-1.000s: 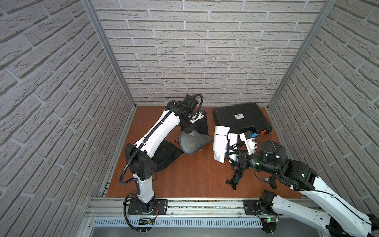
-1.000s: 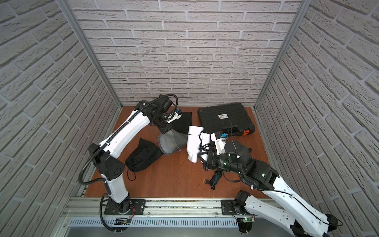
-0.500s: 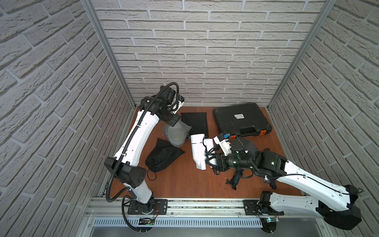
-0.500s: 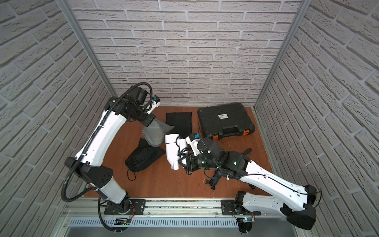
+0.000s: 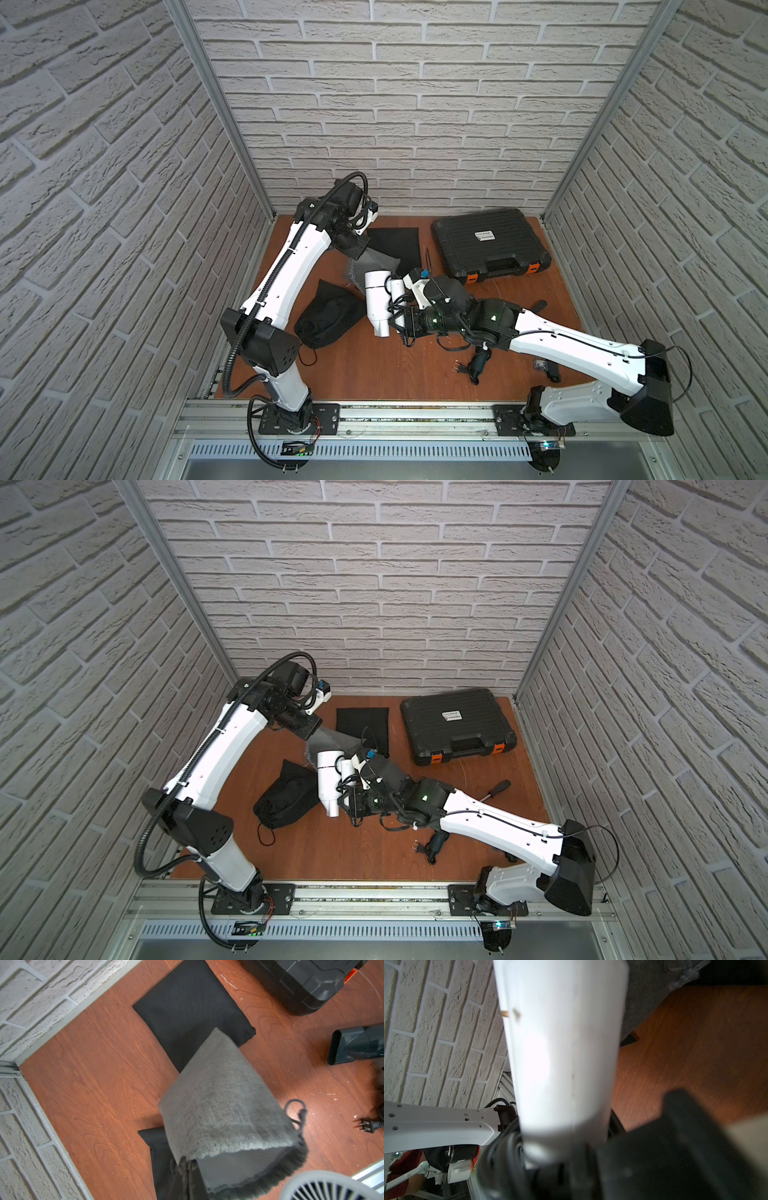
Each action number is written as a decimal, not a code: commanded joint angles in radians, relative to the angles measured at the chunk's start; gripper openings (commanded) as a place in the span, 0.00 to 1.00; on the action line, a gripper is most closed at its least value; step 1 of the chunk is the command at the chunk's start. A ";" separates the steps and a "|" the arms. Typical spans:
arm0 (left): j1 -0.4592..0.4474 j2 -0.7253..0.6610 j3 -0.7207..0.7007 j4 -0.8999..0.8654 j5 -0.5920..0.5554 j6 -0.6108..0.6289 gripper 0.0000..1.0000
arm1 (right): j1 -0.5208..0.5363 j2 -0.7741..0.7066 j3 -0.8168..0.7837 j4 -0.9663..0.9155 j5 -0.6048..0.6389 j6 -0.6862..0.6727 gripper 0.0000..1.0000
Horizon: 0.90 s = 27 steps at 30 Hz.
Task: Pack away hair dryers
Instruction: Place the hair dryer in the drawstring bag.
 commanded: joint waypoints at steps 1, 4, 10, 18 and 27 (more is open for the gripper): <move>-0.015 -0.003 -0.012 0.025 0.021 -0.014 0.00 | 0.015 0.026 0.082 0.111 0.026 0.004 0.03; -0.032 -0.009 -0.018 0.023 0.028 -0.013 0.00 | 0.017 0.073 0.120 0.063 0.038 0.003 0.03; -0.069 -0.029 -0.032 0.022 0.039 -0.011 0.00 | 0.017 0.113 0.108 0.092 0.026 0.037 0.03; -0.091 -0.048 -0.037 0.017 0.046 -0.010 0.00 | 0.007 0.211 0.162 0.010 0.033 0.089 0.03; -0.106 -0.090 -0.088 0.012 0.099 -0.004 0.00 | -0.023 0.213 0.157 0.025 0.014 0.112 0.03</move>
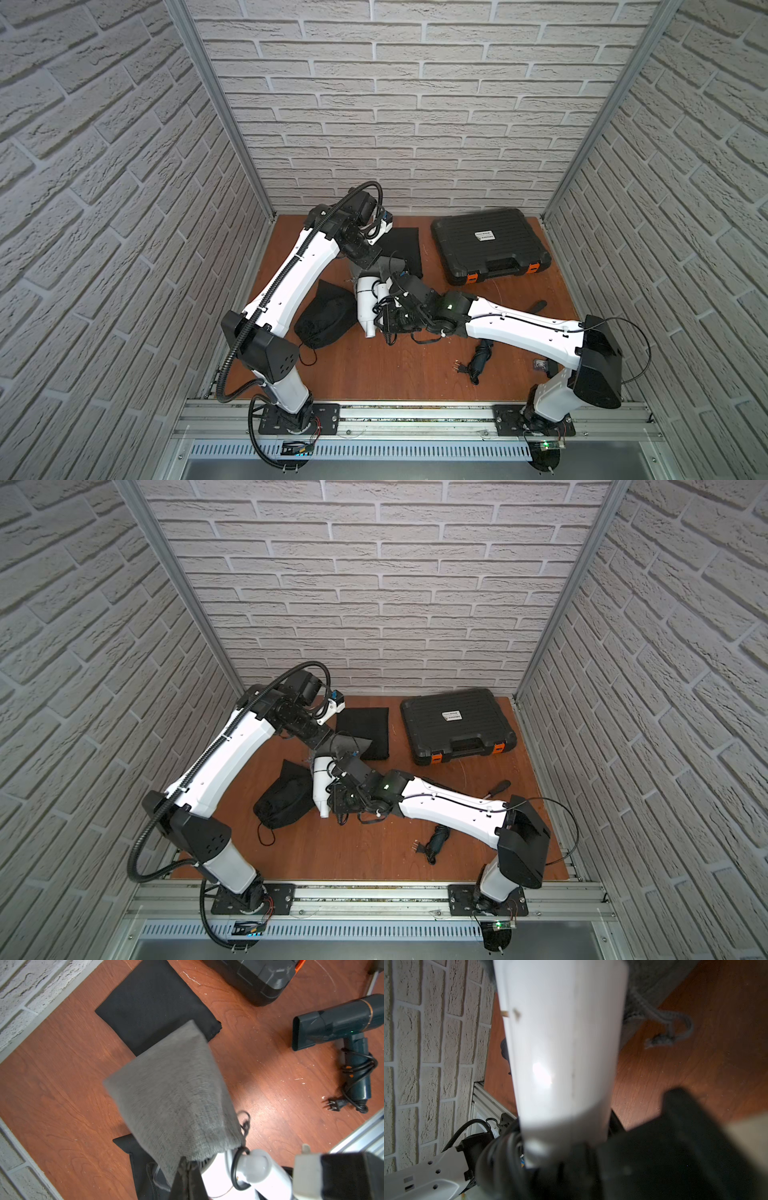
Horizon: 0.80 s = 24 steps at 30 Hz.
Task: Pack away hair dryers
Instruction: Place the hair dryer in the drawstring bag.
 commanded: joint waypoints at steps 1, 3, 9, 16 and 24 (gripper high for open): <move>-0.014 -0.040 -0.022 0.008 0.044 0.003 0.00 | -0.015 -0.030 0.035 0.071 -0.016 0.016 0.03; -0.020 -0.041 -0.031 0.011 0.049 0.002 0.00 | -0.021 -0.024 0.030 0.106 -0.058 0.022 0.02; -0.027 -0.028 -0.039 0.015 0.058 0.004 0.00 | -0.015 -0.006 0.049 0.141 -0.119 0.014 0.03; -0.048 -0.013 -0.031 0.012 0.057 0.013 0.00 | -0.007 -0.013 0.040 0.174 -0.129 0.018 0.03; -0.067 -0.007 -0.032 0.007 0.054 0.023 0.00 | 0.004 0.002 0.086 0.128 -0.115 0.007 0.03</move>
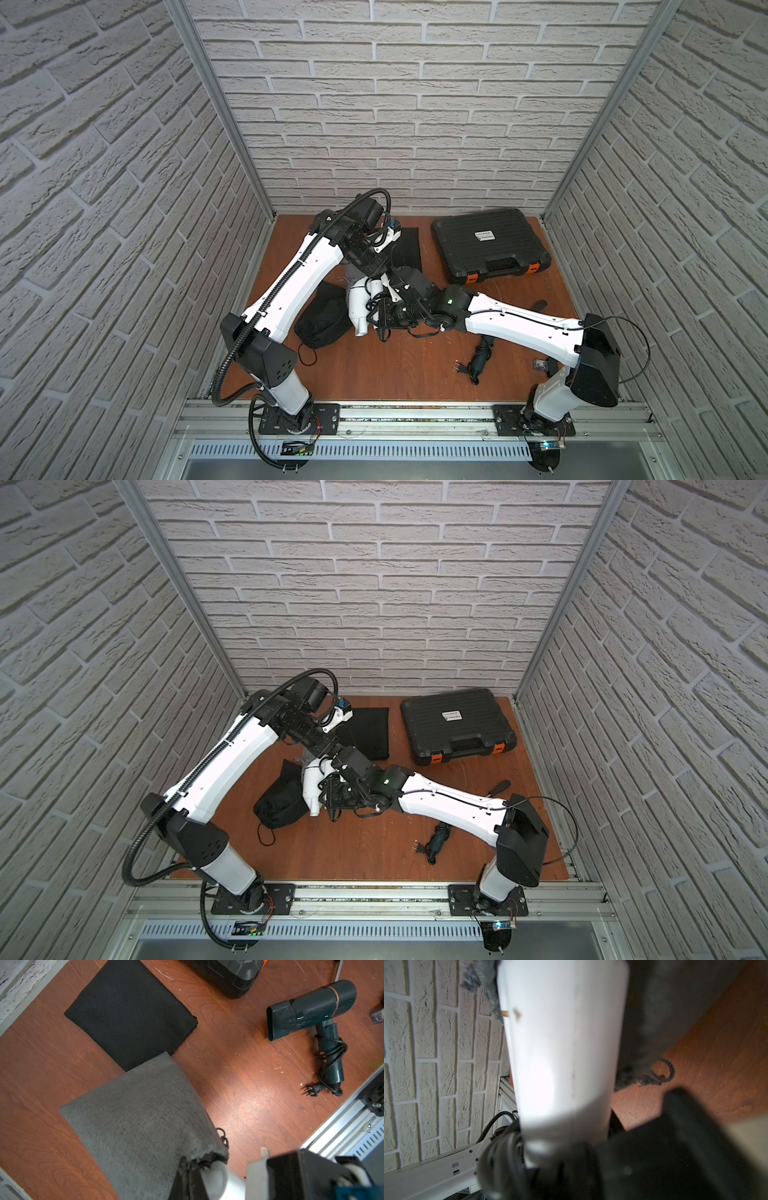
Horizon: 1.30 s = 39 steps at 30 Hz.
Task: Pack away hair dryers
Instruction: Place the hair dryer in the drawstring bag.
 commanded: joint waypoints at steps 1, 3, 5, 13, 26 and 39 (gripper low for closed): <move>-0.013 0.004 -0.004 0.008 0.013 0.014 0.00 | 0.006 -0.008 0.028 0.083 0.002 -0.010 0.03; -0.019 0.002 -0.007 0.004 0.018 0.019 0.00 | 0.002 -0.002 0.024 0.082 0.008 -0.005 0.03; -0.023 -0.003 -0.011 0.001 0.031 0.022 0.00 | -0.008 -0.002 0.010 0.089 0.015 0.006 0.03; -0.026 -0.043 -0.029 -0.014 0.071 0.028 0.00 | -0.063 -0.026 -0.052 0.137 0.007 0.020 0.03; -0.027 -0.081 -0.059 -0.033 0.143 0.046 0.00 | -0.131 -0.084 -0.142 0.168 -0.015 0.057 0.03; -0.025 -0.088 -0.086 -0.071 0.224 0.102 0.00 | -0.173 -0.112 -0.161 0.268 -0.153 0.049 0.03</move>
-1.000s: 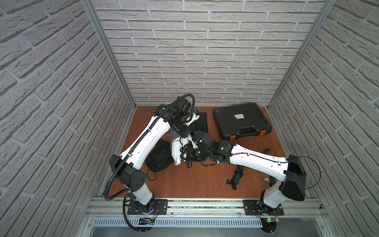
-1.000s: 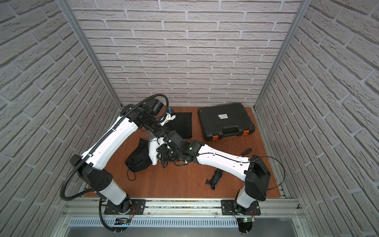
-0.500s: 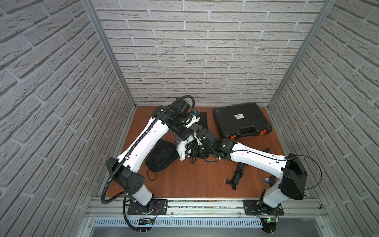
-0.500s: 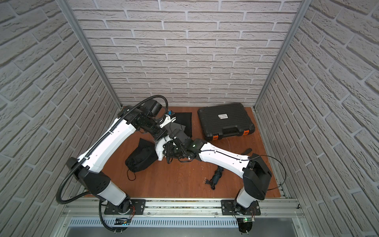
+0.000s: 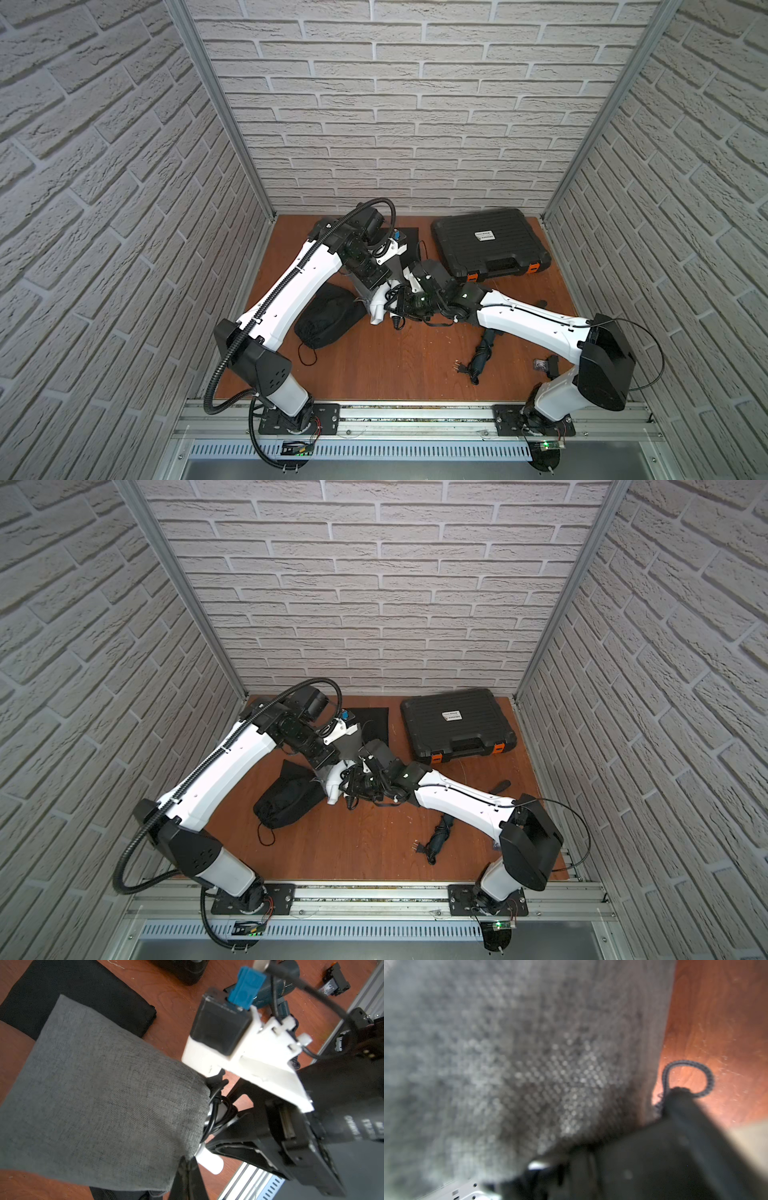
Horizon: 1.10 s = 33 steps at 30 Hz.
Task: Pack away hair dryers
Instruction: Place the hair dryer in the drawstring bag.
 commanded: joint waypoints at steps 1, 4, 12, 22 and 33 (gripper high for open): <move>-0.005 -0.034 0.002 -0.050 0.078 0.039 0.00 | -0.011 -0.050 0.028 0.132 -0.051 -0.016 0.03; -0.005 -0.037 0.025 -0.093 0.124 0.077 0.00 | -0.025 -0.053 0.007 0.180 -0.095 -0.005 0.03; 0.019 -0.036 0.050 -0.128 0.111 0.112 0.00 | -0.040 -0.045 -0.028 0.259 -0.175 0.024 0.03; 0.011 -0.039 0.020 -0.124 -0.095 0.164 0.00 | -0.068 -0.102 -0.059 0.217 -0.173 0.001 0.03; 0.002 0.004 0.105 -0.151 0.043 0.169 0.00 | -0.067 -0.024 -0.034 0.268 -0.292 -0.017 0.03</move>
